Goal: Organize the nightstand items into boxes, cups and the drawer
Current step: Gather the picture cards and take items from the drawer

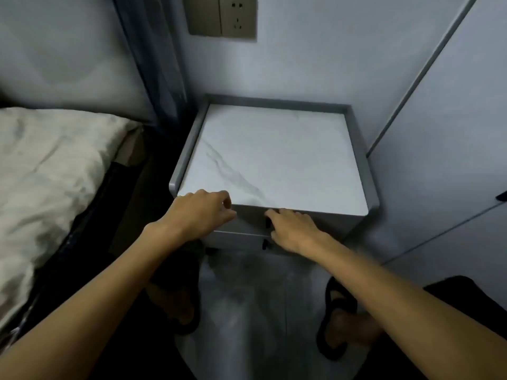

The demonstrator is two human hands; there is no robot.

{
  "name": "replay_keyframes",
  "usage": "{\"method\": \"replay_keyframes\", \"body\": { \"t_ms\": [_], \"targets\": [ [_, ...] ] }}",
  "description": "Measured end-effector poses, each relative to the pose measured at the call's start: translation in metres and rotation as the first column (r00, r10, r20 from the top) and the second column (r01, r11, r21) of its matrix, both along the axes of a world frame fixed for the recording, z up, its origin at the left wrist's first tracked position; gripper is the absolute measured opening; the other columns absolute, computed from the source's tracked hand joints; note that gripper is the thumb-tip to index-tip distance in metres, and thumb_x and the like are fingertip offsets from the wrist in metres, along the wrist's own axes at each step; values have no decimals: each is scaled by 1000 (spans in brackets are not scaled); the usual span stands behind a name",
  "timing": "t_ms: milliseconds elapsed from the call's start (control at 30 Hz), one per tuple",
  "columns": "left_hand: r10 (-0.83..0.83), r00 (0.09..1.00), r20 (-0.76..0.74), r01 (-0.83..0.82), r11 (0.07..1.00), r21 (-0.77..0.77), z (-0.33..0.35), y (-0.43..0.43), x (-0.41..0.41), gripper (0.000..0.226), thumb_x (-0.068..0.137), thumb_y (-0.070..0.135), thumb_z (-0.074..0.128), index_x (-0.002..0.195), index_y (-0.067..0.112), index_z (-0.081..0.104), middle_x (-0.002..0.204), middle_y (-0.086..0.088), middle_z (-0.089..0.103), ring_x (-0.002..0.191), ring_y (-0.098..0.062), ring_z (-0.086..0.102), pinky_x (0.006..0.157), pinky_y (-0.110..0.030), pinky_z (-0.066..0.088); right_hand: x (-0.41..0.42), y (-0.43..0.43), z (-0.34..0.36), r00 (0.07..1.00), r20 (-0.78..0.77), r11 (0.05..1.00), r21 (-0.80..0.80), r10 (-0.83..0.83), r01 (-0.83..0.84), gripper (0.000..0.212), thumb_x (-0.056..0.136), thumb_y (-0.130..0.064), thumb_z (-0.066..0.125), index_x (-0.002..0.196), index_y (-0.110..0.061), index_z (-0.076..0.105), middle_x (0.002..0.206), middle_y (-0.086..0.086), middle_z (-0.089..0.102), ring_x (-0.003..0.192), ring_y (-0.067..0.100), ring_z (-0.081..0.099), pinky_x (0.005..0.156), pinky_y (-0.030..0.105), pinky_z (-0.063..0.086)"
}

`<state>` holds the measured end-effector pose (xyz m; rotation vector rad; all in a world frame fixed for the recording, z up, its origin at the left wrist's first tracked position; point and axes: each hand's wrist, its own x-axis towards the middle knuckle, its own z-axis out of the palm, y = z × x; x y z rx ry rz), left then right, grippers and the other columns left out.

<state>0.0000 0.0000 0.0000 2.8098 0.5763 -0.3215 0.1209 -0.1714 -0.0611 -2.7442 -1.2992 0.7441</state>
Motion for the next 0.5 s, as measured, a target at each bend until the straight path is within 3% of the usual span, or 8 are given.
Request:
{"method": "replay_keyframes", "body": {
  "t_ms": [200,400,500],
  "targets": [
    [30,997,65,-28,999,-39,-41,4,17,32,97,46,51,124,28,55,122,8,63,110,-20,59,79,-34,40,4,11,-37,982,180,992,94,61,-79,34,89,-7,51,123,-9,53,107,13,64,93,33,62,68,35,43],
    [33,989,145,-18,995,-101,-60,10,4,35,96,39,58,126,22,57,128,1,58,121,-23,50,90,-37,43,1,3,-28,988,77,985,100,136,-144,26,90,-7,52,115,-5,59,101,17,65,84,33,62,68,38,52],
    [24,985,170,-5,994,-111,-58,10,-5,32,95,38,61,123,21,60,124,0,60,120,-23,50,91,-33,42,-12,-11,-17,980,-43,980,47,196,-194,28,92,-10,48,116,-11,62,106,14,64,86,30,62,66,37,49]
  ]
}}
